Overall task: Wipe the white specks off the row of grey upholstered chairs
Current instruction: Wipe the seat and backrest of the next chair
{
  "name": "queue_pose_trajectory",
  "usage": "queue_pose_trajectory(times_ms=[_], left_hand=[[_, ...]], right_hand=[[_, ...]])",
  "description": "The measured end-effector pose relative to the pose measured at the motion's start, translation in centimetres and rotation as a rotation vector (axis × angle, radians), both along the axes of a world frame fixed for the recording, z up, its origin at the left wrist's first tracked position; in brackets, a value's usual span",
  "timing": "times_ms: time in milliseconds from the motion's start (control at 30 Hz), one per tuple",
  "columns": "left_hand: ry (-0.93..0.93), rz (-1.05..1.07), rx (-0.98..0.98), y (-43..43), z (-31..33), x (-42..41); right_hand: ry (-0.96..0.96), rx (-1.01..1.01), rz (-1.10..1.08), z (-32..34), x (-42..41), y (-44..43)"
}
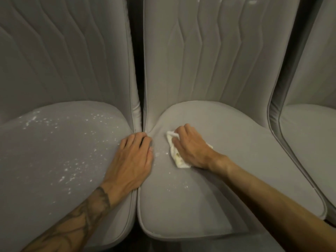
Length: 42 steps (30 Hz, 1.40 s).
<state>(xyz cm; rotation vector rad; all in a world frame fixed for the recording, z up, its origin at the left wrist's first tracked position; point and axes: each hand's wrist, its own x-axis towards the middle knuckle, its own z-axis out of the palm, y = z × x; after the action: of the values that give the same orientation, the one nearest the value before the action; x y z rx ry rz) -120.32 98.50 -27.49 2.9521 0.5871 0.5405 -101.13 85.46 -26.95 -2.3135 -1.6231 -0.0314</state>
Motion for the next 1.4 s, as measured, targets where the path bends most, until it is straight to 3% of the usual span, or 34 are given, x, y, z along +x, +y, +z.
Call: queue_pose_trajectory(times_ms=[100,233,400,467,633,800,900,1000,1067,1200,1267,1400], left_hand=[[0.002,0.002,-0.014,0.1,0.1,0.0],[0.002,0.003,-0.026,0.0,0.1,0.0],[0.001,0.0,-0.048,0.1,0.0,0.0],[-0.012,0.001,-0.049,0.1,0.1,0.0],[-0.022,-0.022,-0.042,0.1,0.1,-0.1],[-0.063,0.023,-0.102,0.1,0.2,0.0],[0.002,0.022,-0.132,-0.2,0.8,-0.3],[-0.012,0.026,-0.238,0.0,1.6,-0.6],[-0.05,0.043,-0.275,0.2,2.5,-0.8],[-0.059,0.047,-0.284,0.9,3.3,-1.5],[-0.057,0.08,-0.313,0.8,3.0,-1.8],[-0.074,0.066,-0.315,0.3,2.7,-2.1]], right_hand=[[0.031,-0.015,0.032,0.5,1.2,-0.5],[-0.015,-0.071,-0.294,1.0,4.4,2.7],[0.05,0.045,0.108,-0.4,-1.2,2.8],[0.051,0.045,0.147,-0.1,-0.1,2.8],[-0.046,-0.033,-0.187,0.9,4.3,6.4],[0.074,0.032,0.18,-0.4,-1.2,5.3],[0.059,-0.018,0.095,0.5,0.6,6.7],[-0.075,-0.099,-0.034,1.2,1.8,8.9],[-0.097,-0.066,0.042,0.9,0.3,8.5],[0.065,-0.011,0.347,0.3,-3.8,4.1],[0.103,-0.026,0.281,1.0,-2.8,4.3],[0.006,-0.051,0.04,1.7,-1.6,6.5]])
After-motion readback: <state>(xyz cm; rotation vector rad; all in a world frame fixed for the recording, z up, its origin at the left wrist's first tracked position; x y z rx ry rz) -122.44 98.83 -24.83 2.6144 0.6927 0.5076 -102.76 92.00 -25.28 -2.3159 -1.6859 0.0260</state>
